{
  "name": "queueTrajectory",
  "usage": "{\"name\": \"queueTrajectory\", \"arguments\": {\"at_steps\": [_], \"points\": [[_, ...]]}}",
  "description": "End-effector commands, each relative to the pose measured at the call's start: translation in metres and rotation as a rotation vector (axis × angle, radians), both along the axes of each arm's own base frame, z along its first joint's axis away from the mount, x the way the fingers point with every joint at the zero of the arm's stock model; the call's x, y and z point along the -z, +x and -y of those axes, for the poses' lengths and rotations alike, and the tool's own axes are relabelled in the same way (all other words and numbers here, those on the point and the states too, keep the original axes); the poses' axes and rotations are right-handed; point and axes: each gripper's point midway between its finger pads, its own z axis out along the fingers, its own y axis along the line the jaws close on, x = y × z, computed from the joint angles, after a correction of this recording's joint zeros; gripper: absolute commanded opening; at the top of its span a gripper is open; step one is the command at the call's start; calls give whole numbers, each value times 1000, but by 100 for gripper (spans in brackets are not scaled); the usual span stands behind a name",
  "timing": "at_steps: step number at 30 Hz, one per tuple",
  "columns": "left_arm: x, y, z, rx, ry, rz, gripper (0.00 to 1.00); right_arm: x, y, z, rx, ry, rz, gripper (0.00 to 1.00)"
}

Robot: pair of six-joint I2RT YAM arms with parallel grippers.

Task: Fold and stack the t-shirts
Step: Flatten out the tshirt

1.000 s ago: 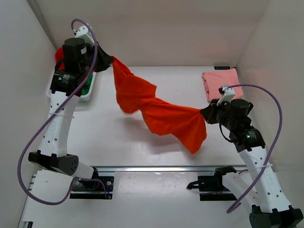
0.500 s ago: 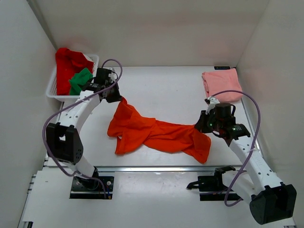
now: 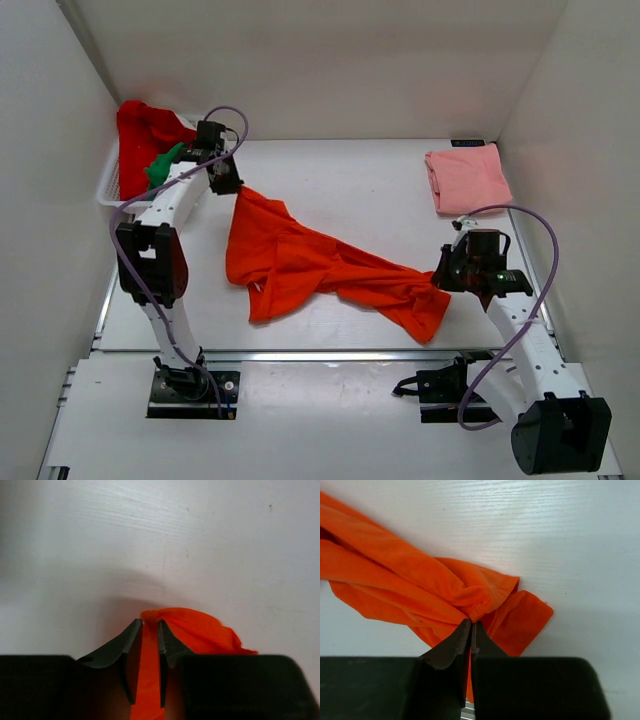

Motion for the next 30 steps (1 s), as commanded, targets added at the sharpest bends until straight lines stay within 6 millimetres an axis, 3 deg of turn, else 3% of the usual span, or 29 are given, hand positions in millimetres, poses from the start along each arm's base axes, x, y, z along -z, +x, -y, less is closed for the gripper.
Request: {"name": "queueTrajectory", "arguments": {"at_steps": [1, 5, 7, 9, 13, 18, 25, 30], "points": [[-18, 12, 14, 71, -15, 27, 32, -3, 5, -3, -19, -9, 15, 0], [-14, -10, 61, 162, -117, 27, 62, 4, 3, -13, -44, 10, 8, 0], [-15, -25, 82, 193, -135, 34, 68, 4, 4, -13, -45, 7, 3, 0], [-12, -41, 107, 238, -164, 32, 69, 3, 5, -15, -51, 15, 3, 0], [18, -74, 130, 268, -217, -49, 62, 4, 5, -15, -52, 16, 3, 0], [52, -91, 135, 264, -186, -113, 60, 6, 3, -18, -60, 30, 2, 0], [75, -83, 136, 243, -146, -132, 59, 6, 5, -19, -61, 34, 16, 0], [96, -89, 144, 252, -131, -211, 60, 5, 7, -19, -61, 37, 23, 0]]}}
